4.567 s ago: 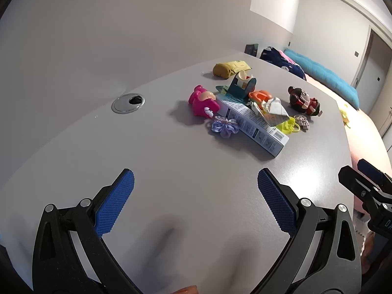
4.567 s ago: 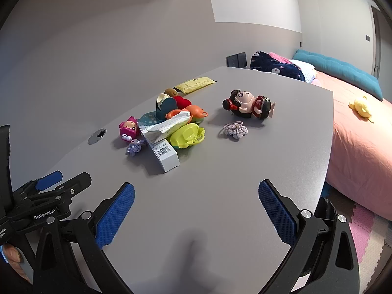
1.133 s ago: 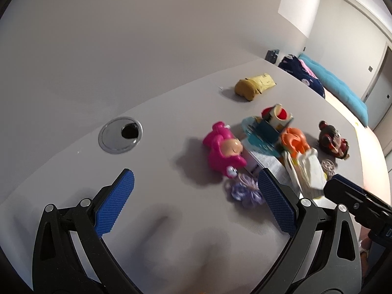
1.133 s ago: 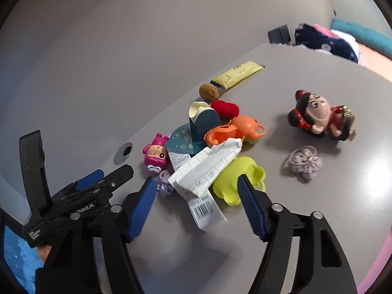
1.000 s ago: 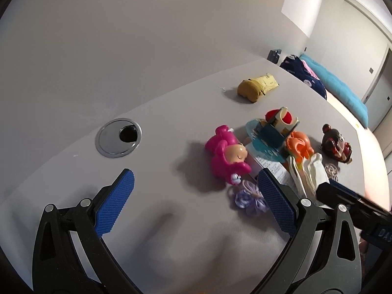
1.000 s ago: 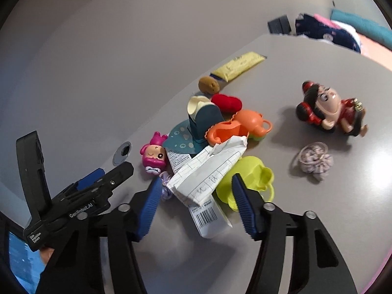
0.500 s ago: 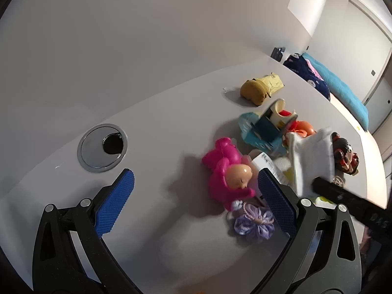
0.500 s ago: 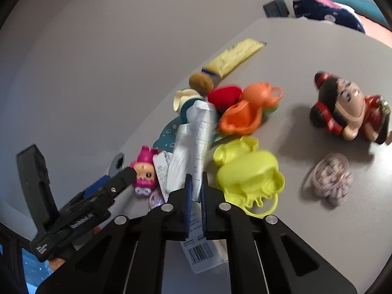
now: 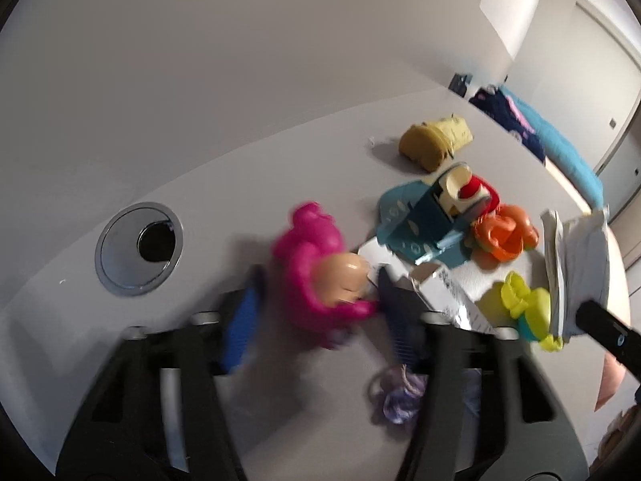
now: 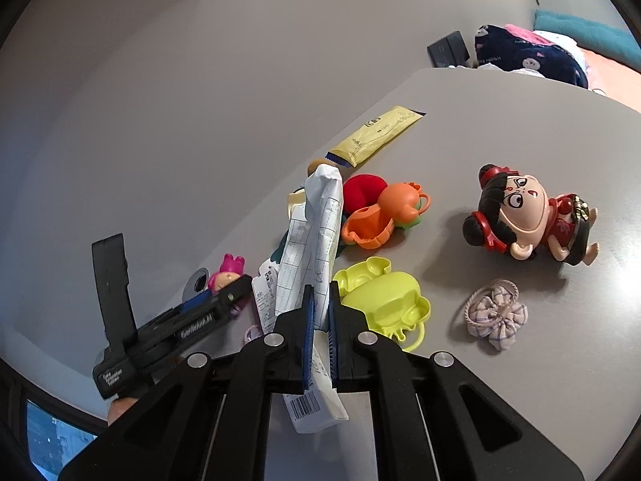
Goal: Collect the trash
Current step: 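Carry the white wrapper to the trash bag while the left tool grasps the pink doll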
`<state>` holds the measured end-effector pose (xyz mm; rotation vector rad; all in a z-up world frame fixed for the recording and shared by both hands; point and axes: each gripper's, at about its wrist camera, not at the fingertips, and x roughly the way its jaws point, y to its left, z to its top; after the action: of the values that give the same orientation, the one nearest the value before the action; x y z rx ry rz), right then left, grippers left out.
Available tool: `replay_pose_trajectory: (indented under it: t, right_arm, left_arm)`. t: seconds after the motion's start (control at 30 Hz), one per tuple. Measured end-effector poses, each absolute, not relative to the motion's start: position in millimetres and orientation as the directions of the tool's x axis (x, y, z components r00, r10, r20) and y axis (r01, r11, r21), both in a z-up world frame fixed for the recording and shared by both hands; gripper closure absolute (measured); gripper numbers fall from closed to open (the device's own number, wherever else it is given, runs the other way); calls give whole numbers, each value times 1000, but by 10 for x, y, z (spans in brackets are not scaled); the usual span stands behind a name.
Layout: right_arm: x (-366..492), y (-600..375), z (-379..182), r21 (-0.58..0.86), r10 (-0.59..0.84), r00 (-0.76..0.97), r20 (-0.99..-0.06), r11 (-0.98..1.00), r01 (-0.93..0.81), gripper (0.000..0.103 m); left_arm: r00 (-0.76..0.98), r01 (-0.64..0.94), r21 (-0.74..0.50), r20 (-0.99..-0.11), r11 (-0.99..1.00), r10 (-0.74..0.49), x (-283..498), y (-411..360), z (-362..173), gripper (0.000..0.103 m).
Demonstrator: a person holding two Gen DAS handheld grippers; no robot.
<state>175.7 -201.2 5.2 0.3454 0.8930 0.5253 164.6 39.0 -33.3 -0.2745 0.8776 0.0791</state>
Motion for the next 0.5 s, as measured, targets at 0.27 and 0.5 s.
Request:
replay_pose_trajectory:
  t: [0.27, 0.5]
  right_arm:
    - [1665, -2115, 134, 498, 567, 534, -628, 819, -284, 95]
    - [1537, -2323, 257, 499, 551, 569, -611, 825, -263, 95]
  left_arm:
    - [695, -180, -179, -719, 967, -4, 1468, 367, -109, 59]
    - [736, -154, -163, -677, 975, 3, 1298, 232, 164, 61]
